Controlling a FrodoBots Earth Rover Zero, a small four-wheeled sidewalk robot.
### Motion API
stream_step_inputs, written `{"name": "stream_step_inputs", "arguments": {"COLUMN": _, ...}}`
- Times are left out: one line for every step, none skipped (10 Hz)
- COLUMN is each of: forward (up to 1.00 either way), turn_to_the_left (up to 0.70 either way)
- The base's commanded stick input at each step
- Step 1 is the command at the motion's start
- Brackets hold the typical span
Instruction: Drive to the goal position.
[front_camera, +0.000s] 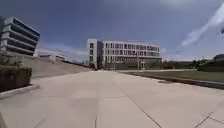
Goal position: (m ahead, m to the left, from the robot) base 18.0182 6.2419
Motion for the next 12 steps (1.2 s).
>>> {"name": "stream_step_inputs", "arguments": {"forward": 0.70, "turn_to_the_left": 0.00}}
{"name": "stream_step_inputs", "arguments": {"forward": 0.70, "turn_to_the_left": 0.00}}
{"name": "stream_step_inputs", "arguments": {"forward": 0.70, "turn_to_the_left": 0.00}}
{"name": "stream_step_inputs", "arguments": {"forward": 0.70, "turn_to_the_left": 0.00}}
{"name": "stream_step_inputs", "arguments": {"forward": 0.70, "turn_to_the_left": 0.00}}
{"name": "stream_step_inputs", "arguments": {"forward": 0.70, "turn_to_the_left": 0.00}}
{"name": "stream_step_inputs", "arguments": {"forward": 0.70, "turn_to_the_left": 0.01}}
{"name": "stream_step_inputs", "arguments": {"forward": 0.70, "turn_to_the_left": 0.02}}
{"name": "stream_step_inputs", "arguments": {"forward": 0.70, "turn_to_the_left": 0.03}}
{"name": "stream_step_inputs", "arguments": {"forward": 0.70, "turn_to_the_left": 0.35}}
{"name": "stream_step_inputs", "arguments": {"forward": 0.70, "turn_to_the_left": 0.35}}
{"name": "stream_step_inputs", "arguments": {"forward": 0.70, "turn_to_the_left": 0.35}}
